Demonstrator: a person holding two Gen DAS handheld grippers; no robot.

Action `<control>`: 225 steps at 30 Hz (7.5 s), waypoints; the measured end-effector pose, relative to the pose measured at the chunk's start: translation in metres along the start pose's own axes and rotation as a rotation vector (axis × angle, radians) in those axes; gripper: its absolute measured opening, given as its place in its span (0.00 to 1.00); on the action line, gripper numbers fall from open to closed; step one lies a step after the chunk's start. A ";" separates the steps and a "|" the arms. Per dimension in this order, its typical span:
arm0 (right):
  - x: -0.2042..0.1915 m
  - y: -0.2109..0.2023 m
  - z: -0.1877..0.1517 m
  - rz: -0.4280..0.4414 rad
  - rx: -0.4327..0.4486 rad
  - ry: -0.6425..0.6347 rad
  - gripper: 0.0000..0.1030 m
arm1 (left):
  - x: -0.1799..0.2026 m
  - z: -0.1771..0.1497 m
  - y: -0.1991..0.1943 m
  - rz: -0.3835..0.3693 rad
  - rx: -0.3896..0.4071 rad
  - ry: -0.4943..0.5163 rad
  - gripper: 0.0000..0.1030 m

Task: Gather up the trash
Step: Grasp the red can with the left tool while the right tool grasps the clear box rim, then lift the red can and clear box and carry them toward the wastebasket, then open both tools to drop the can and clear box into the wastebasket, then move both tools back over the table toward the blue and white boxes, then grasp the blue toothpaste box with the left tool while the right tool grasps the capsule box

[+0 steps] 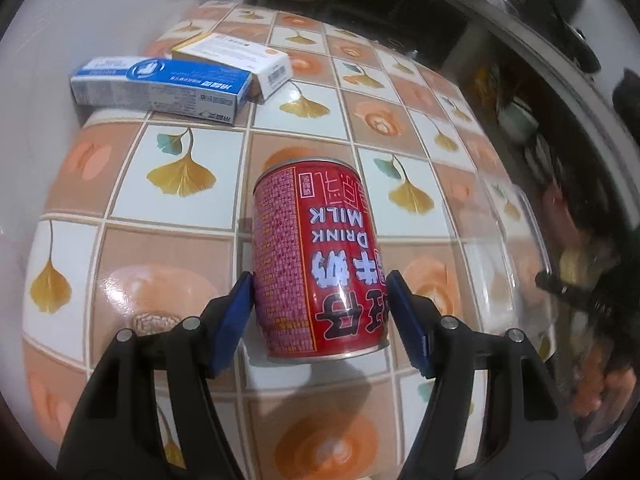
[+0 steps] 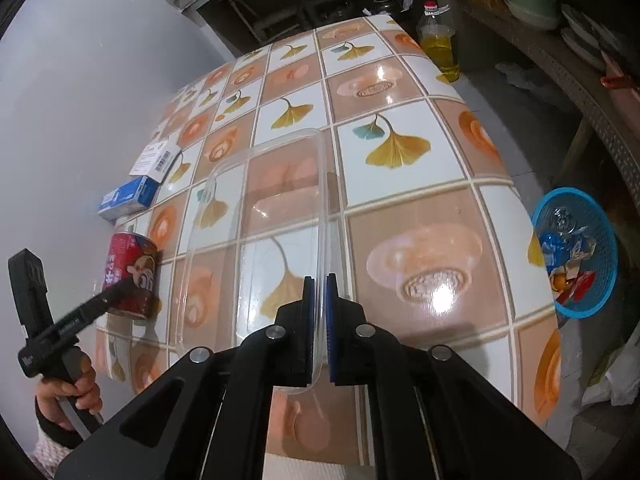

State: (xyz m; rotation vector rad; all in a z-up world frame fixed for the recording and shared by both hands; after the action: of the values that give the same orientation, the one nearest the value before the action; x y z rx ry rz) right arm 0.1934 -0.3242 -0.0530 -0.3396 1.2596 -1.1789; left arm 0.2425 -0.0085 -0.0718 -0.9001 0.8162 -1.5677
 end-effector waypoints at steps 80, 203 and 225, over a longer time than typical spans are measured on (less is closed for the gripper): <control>0.327 -0.120 -0.124 -0.103 0.375 0.845 0.04 | 0.419 0.035 0.039 -0.472 -0.258 0.647 0.60; -0.240 0.297 0.209 0.375 -0.407 -0.377 0.57 | -0.131 0.134 0.075 0.153 0.154 -0.659 0.57; -0.075 0.106 0.017 0.269 -0.269 -0.103 0.41 | -0.005 0.005 0.012 -0.168 -0.087 -0.007 0.46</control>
State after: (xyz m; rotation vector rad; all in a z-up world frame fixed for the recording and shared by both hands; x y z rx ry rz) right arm 0.2709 -0.2237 -0.0861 -0.4087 1.3293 -0.7558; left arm 0.2533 -0.0059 -0.0809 -1.0596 0.8259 -1.6835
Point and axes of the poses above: each gripper's, at about its wrist camera, not at the fingertips, and y roughly the way its jaws point, x to its right, z to its top, the point moved 1 cm from there along y, roughly the way its jaws point, and after that the axes turned 10 degrees about z, right-handed, at the moved point
